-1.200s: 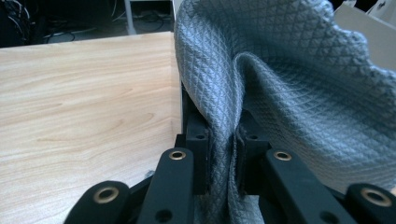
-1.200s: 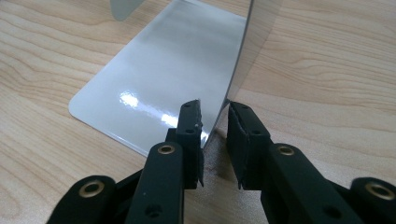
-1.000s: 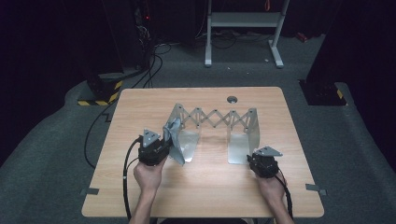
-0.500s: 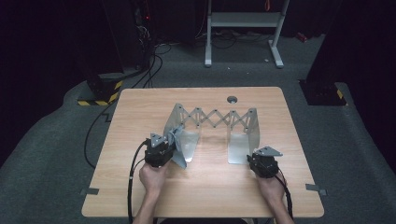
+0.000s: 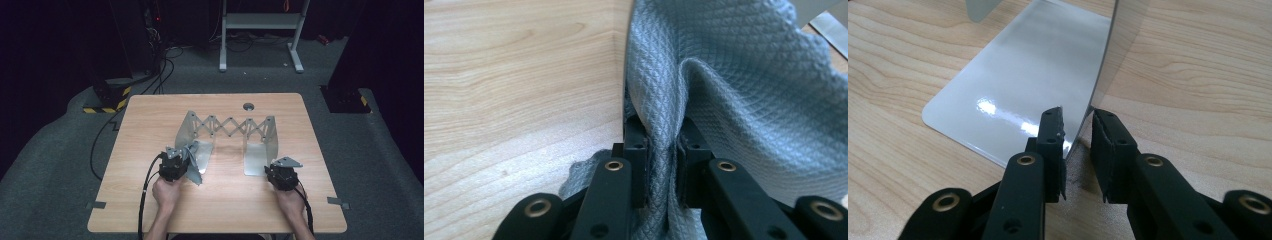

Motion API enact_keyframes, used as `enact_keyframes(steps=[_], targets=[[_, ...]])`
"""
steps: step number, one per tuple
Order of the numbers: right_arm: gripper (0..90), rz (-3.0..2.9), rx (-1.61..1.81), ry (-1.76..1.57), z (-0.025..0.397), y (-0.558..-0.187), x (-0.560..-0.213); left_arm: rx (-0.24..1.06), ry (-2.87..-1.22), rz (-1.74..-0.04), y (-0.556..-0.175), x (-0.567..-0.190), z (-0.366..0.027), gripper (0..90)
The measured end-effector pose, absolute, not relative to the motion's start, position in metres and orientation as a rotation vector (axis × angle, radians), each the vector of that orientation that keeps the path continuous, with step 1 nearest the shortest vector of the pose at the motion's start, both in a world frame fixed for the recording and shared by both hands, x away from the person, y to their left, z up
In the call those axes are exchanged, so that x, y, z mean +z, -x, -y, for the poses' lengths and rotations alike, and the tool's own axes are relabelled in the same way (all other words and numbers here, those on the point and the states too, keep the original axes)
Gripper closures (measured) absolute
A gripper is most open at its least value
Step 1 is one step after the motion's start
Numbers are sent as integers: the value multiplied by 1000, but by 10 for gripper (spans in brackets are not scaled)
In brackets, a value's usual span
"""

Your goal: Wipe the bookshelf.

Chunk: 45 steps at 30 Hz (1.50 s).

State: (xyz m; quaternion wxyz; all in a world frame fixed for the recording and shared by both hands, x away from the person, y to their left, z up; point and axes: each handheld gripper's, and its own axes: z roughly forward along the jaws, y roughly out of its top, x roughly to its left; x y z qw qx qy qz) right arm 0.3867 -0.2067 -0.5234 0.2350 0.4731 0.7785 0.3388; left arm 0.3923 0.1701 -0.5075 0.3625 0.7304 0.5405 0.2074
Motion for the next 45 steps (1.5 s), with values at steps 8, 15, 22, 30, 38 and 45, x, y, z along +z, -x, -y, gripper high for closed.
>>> enact_keyframes(steps=[8, 15, 22, 30, 38, 45], targets=[[753, -2136, 928, -1296, 207, -387, -523, 541, -1883, -1390, -391, -506, -169, 788], [753, -2136, 926, -1294, 207, -387, -523, 597, -1819, -1332, -383, -473, -169, 787], [753, -2135, 927, -1296, 206, -387, -523, 632, -1788, -1272, -385, -440, -167, 787], [753, -2136, 928, -1297, 207, -387, -523, 646, -1762, -1272, -390, -424, -167, 787], [753, -2136, 929, -1297, 207, -387, -523, 666, -1788, -1297, -396, -431, -161, 787], [753, -2136, 929, -1297, 207, -387, -523, 663, -1806, -1293, -401, -440, -158, 787]])
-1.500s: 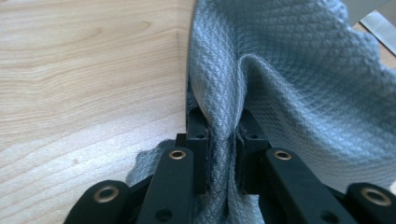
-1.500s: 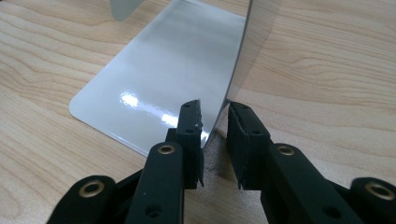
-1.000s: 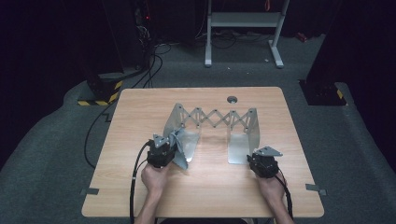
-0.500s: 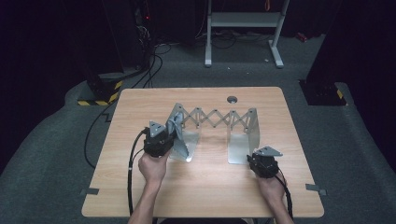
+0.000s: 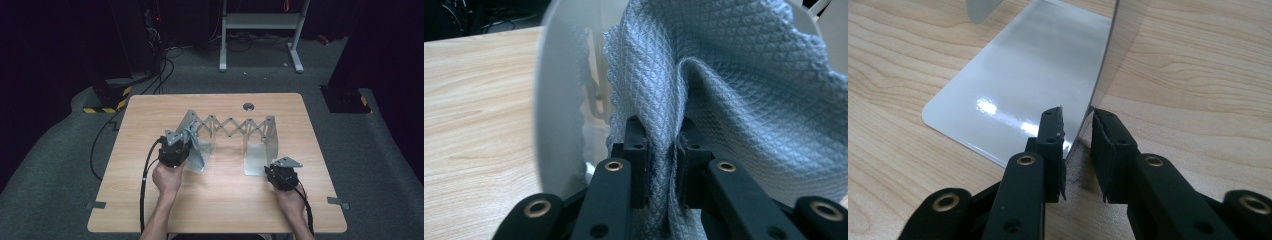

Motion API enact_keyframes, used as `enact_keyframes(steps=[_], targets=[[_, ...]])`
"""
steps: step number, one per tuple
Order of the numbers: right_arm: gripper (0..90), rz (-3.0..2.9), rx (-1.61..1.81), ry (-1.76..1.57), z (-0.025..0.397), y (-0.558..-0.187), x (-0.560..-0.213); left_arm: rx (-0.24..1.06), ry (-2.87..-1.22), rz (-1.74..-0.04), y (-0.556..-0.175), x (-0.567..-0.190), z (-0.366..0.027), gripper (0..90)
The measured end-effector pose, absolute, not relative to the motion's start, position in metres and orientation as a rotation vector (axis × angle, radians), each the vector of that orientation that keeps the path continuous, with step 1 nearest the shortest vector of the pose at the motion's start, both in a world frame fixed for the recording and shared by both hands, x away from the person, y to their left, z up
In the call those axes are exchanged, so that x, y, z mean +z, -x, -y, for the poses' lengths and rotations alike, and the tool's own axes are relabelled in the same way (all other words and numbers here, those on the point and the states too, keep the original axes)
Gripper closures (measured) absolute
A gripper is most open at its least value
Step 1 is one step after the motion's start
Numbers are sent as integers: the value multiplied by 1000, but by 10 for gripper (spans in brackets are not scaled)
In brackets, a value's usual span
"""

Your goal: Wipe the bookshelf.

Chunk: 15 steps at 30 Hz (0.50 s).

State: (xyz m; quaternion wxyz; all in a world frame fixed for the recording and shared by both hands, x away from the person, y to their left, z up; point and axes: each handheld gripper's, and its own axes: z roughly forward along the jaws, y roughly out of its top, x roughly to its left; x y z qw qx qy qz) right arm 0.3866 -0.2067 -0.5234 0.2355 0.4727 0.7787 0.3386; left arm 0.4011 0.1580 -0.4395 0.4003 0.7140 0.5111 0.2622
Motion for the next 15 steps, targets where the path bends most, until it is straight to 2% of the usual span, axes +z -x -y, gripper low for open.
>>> enact_keyframes(steps=[15], targets=[[752, -2135, 930, -1300, 206, -387, -523, 621, -1805, -1326, -404, -457, -162, 787]])
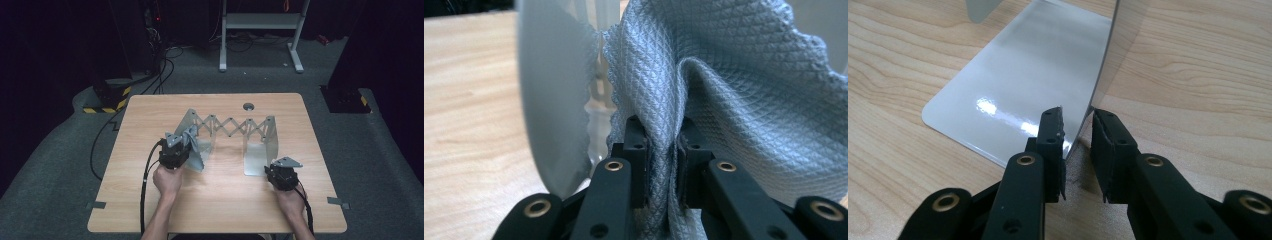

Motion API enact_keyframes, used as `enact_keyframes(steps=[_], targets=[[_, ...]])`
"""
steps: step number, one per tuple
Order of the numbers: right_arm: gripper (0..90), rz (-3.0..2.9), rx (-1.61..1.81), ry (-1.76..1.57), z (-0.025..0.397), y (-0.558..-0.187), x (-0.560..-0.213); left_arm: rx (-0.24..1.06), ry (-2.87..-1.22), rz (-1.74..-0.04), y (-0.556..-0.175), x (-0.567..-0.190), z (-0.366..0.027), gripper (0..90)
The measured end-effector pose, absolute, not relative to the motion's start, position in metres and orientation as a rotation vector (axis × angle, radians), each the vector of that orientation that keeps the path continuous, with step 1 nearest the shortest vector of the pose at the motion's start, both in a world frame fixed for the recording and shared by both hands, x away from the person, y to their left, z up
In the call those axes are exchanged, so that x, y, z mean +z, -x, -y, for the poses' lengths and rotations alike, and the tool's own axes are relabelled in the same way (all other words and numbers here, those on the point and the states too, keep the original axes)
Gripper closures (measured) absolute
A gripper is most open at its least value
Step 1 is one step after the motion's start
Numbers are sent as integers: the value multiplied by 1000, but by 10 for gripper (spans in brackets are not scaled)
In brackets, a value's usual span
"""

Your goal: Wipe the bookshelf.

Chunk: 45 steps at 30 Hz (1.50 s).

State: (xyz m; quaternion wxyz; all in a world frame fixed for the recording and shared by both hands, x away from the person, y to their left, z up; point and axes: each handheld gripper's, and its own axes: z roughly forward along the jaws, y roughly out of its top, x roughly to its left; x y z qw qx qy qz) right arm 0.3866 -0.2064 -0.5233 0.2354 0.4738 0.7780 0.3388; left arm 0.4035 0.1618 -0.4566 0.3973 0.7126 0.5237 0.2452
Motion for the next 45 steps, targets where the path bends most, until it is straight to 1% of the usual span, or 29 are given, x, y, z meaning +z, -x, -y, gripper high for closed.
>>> enact_keyframes(steps=[2, 5, 13, 16, 19, 21, 28, 37, 45], targets=[[749, -2135, 931, -1300, 206, -387, -523, 603, -1810, -1333, -404, -461, -161, 787], [720, -2141, 945, -1308, 207, -388, -523, 592, -1818, -1336, -406, -465, -159, 787], [711, -2095, 932, -1324, 204, -394, -522, 577, -1846, -1351, -411, -475, -156, 787], [730, -2076, 942, -1330, 204, -395, -521, 593, -1862, -1353, -412, -479, -154, 787], [776, -2063, 936, -1335, 205, -395, -521, 608, -1866, -1354, -413, -480, -153, 787], [791, -2052, 931, -1334, 205, -395, -522, 624, -1885, -1353, -413, -481, -151, 787], [837, -2018, 925, -1374, 208, -396, -522, 587, -1920, -1386, -417, -500, -147, 787], [876, -2006, 925, -1397, 211, -396, -522, 612, -1964, -1430, -423, -516, -152, 787], [887, -2006, 926, -1395, 212, -396, -522, 604, -1943, -1433, -423, -509, -154, 787]])
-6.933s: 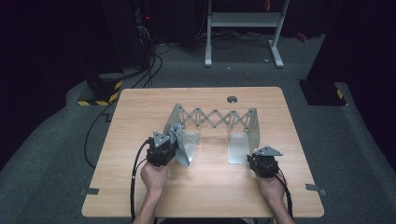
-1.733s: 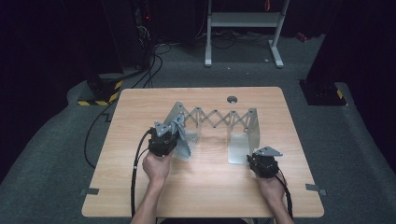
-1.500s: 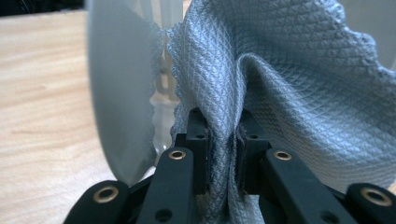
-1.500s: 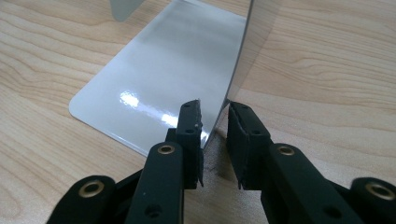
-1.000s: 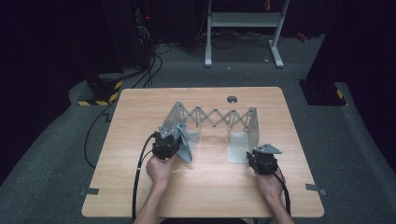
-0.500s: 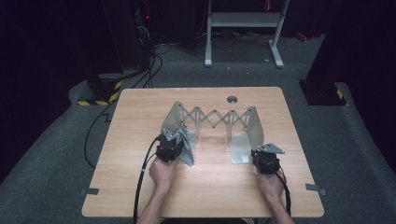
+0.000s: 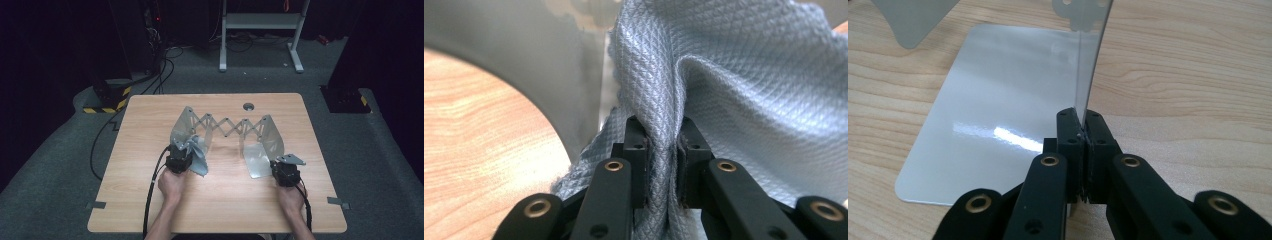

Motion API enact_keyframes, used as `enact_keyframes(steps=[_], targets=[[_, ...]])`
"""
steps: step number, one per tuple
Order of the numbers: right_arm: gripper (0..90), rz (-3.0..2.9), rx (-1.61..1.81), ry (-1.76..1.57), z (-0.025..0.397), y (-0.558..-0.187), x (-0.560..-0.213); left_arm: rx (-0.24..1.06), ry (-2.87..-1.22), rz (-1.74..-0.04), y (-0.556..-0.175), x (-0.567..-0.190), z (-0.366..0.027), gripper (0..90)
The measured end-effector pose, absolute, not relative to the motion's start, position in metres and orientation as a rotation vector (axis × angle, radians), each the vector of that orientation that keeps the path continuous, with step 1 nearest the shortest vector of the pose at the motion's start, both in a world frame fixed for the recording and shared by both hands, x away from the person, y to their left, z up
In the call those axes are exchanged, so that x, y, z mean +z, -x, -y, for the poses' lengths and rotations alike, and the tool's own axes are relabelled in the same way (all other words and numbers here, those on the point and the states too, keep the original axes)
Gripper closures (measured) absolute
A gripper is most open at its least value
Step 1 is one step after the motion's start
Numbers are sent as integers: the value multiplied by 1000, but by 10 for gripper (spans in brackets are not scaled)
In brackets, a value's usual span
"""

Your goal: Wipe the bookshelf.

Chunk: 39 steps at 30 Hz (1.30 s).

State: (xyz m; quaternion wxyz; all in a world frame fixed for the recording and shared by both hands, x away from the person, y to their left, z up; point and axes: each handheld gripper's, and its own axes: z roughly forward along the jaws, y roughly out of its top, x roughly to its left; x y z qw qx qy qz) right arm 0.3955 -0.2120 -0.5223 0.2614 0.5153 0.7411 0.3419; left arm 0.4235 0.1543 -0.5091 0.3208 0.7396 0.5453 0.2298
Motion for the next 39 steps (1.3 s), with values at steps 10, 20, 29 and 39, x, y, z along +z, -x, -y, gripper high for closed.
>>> enact_keyframes(steps=[10, 20, 29, 39], targets=[[891, -2008, 928, -1398, 212, -395, -522, 638, -1851, -1389, -417, -467, -159, 787], [891, -2013, 925, -1385, 211, -394, -522, 667, -1809, -1354, -420, -433, -160, 787], [891, -2018, 924, -1382, 211, -393, -522, 711, -1813, -1361, -434, -420, -154, 787], [891, -2022, 928, -1374, 210, -393, -522, 671, -1880, -1416, -452, -448, -149, 787]])
